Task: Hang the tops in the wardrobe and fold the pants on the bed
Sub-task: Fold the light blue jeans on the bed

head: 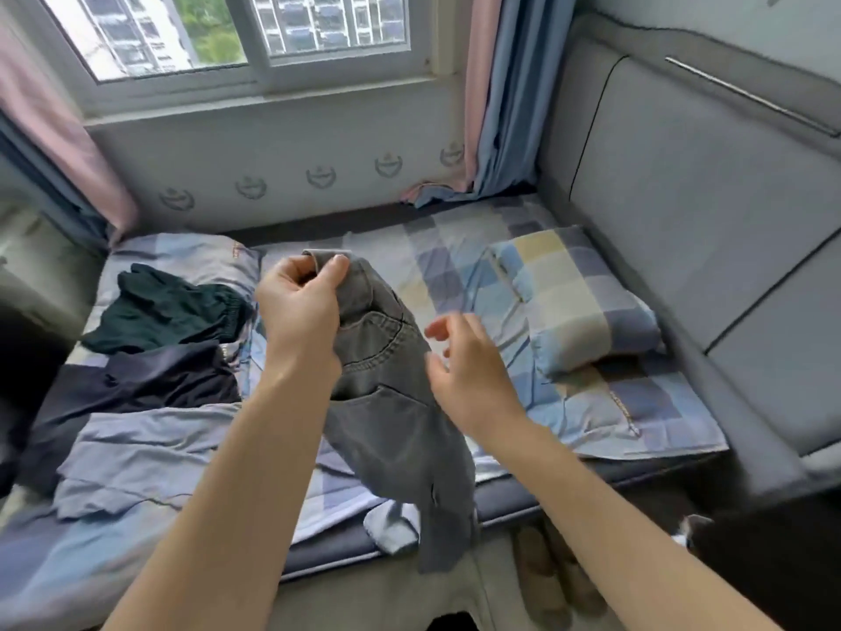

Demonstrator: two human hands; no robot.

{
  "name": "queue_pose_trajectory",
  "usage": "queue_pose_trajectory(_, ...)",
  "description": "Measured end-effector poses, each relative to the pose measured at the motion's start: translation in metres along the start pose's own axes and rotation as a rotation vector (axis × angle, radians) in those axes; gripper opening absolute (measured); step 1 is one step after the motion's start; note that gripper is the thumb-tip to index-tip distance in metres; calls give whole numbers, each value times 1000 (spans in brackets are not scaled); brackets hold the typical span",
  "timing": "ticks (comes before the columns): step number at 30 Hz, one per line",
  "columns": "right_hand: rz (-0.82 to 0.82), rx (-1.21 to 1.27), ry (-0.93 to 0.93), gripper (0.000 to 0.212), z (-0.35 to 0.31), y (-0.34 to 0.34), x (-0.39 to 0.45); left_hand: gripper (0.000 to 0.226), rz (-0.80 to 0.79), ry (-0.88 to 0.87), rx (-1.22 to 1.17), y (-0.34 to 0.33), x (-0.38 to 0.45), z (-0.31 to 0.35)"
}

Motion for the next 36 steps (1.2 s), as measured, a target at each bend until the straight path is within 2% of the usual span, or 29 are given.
queue_pose_trajectory(2,-187,122,-144,24,36,-40,-9,11,78,41,44,3,2,-22)
queue_pose_trajectory(4,-367,318,-306,46,64,-79,-15,13,115,91,67,2,-3,-44)
queue_pose_trajectory(6,-477,450,-318,61,68,-107,-16,11,125,153,108,-5,-14,-67)
queue_pose_trajectory(8,-480,471,-287,57,67,-124,-12,4,111,195,111,-16,-29,-88)
queue_pose_trajectory(11,-385,499,-337,52,75,-133,-10,8,63,182,158,-33,-46,-102)
queue_pose_trajectory(12,-382,471,-322,46,74,-134,-8,9,51,165,176,-34,-48,-101)
queue_pose_trajectory(15,-359,286,-265,8,81,-120,2,14,4,104,190,-21,-39,-94)
queue_pose_trajectory(17,-301,268,-280,10,96,-93,10,18,-100,13,354,-9,-30,-87)
queue_pose_trajectory(18,-296,254,-288,11,105,-79,15,23,-188,-48,538,-6,-28,-85)
queue_pose_trajectory(20,-318,177,-250,13,112,-53,29,33,-426,-224,1060,-11,-33,-91)
queue_pose_trajectory(22,-396,179,-180,18,109,-36,42,40,-655,-473,1615,-11,-45,-119)
queue_pose_trajectory(23,-446,237,-165,22,107,-31,46,39,-753,-573,1816,-5,-49,-136)
queue_pose_trajectory(25,-536,335,-215,28,110,-26,50,34,-946,-707,2063,6,-50,-166)
queue_pose_trajectory(28,-646,374,-352,28,122,-24,56,19,-1144,-882,2204,15,-41,-188)
queue_pose_trajectory(31,-689,521,-470,29,132,-20,58,22,-1250,-975,2252,13,-22,-193)
queue_pose_trajectory(34,-748,654,-544,29,137,-20,53,22,-1243,-1087,2098,-8,-13,-179)
queue_pose_trajectory(36,-738,617,-560,27,142,-13,56,20,-1197,-1149,1921,-20,-7,-165)
Point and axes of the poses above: each hand's wrist, its own x-axis towards the middle knuckle, its own y-axis out of the back of the hand, z = x × y, the point moved 9 cm from there along x, towards the middle knuckle, and after that the axes turned 15 degrees about -z, right-handed, at the moved point
